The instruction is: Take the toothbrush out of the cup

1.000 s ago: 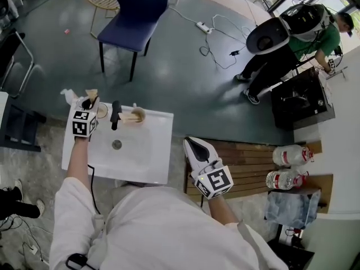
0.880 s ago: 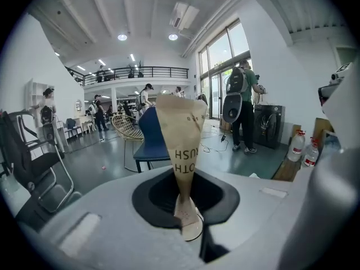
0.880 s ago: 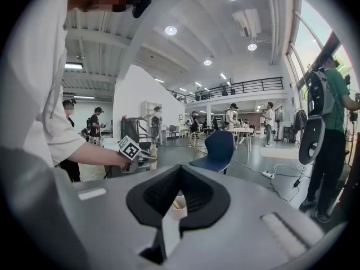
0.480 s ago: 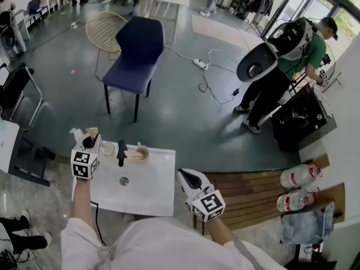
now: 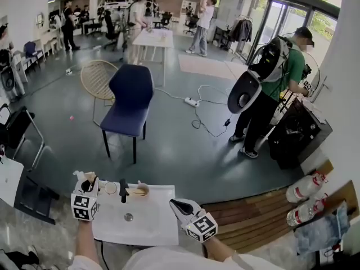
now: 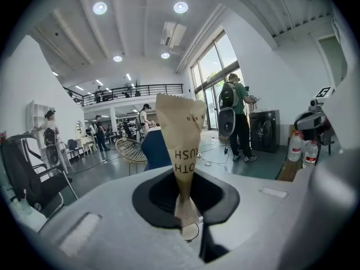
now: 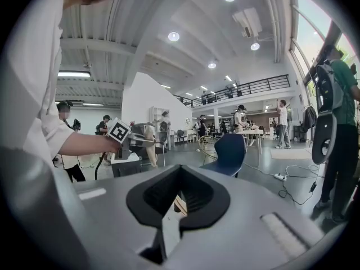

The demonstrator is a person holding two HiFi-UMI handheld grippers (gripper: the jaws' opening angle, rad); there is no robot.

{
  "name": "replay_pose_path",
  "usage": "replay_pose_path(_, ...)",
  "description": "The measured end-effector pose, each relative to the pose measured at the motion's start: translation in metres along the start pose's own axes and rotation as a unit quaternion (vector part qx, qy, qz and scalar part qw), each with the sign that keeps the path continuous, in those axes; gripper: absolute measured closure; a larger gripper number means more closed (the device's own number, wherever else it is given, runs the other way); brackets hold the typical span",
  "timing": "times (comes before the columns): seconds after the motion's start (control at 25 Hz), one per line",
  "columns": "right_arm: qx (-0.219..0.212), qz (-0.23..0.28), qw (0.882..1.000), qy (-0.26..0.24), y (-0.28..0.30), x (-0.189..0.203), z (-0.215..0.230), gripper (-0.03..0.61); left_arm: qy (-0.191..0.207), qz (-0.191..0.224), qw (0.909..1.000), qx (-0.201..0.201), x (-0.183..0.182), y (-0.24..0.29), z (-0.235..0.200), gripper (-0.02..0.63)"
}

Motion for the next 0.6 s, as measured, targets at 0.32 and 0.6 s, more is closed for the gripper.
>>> replay_pose_path(0.32, -0.015, 0.004, 1.0, -0.002, 0.004, -0.001, -0.01, 0.574, 0.002, 0.005, 1.0, 0.0, -0.006, -0.03, 0.021, 0.581)
replay_pose_path(0.6, -0.026, 0.007, 1.0, -0.004, 0.013, -0.001, -0.022, 0.574, 0.004, 0.01, 0.9999, -0.003, -0.009, -0.056, 0.034, 0.581)
Point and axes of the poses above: the fingertips, and each gripper's own axes: y forward along the fingers, z to its right, x out of its underside, the point moved 4 cm from there along -y, backward along the fingers, and after that the axes turned 14 degrees about x, right-handed, at the moved point
